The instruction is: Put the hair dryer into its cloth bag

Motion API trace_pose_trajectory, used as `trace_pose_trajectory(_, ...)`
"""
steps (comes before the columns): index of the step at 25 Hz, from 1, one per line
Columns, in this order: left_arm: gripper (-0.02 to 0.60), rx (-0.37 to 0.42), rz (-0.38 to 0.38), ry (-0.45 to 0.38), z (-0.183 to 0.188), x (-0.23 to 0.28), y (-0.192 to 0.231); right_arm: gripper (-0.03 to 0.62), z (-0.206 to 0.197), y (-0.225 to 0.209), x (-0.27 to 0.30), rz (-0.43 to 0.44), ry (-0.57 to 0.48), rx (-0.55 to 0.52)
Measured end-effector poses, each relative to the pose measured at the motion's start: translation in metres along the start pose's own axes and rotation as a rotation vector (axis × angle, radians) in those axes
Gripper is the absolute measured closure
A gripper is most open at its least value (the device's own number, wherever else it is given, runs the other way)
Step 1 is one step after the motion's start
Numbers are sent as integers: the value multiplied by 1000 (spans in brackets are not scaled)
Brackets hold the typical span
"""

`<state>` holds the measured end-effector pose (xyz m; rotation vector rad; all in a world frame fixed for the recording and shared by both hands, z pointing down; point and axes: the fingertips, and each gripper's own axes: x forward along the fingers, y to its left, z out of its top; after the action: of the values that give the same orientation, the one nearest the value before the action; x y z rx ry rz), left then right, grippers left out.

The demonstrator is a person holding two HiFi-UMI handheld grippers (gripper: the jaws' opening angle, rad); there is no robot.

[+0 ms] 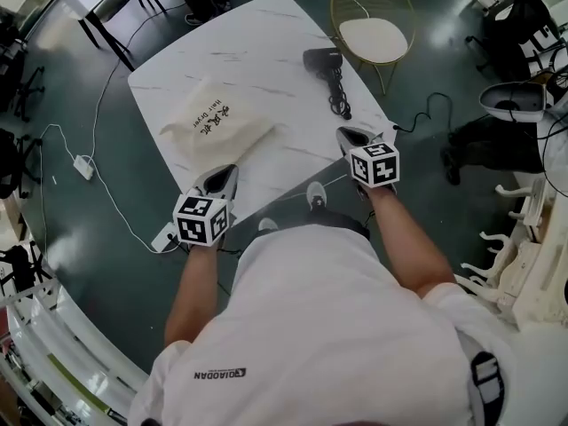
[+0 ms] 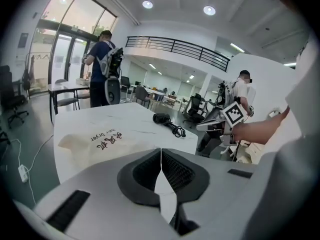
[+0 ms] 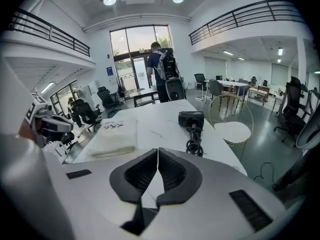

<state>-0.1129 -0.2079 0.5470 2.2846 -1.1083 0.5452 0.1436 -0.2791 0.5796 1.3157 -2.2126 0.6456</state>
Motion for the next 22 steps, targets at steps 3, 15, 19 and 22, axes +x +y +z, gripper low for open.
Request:
trace_pose_trajectory(3, 549, -21, 53, -15, 7, 4, 7, 563, 8, -36, 20, -36, 6, -4)
trace_pose_trajectory(15, 551, -184, 161, 63, -5, 32, 1, 365, 13, -120, 111, -57, 91, 113)
trace_pose_trajectory(19, 549, -180, 201, 64, 5, 40, -6, 333, 19, -131, 133, -44, 128, 123)
trace_pose_trajectory(22, 549, -188, 235, 61, 9, 45, -12, 330, 14, -140, 150, -38, 159, 119)
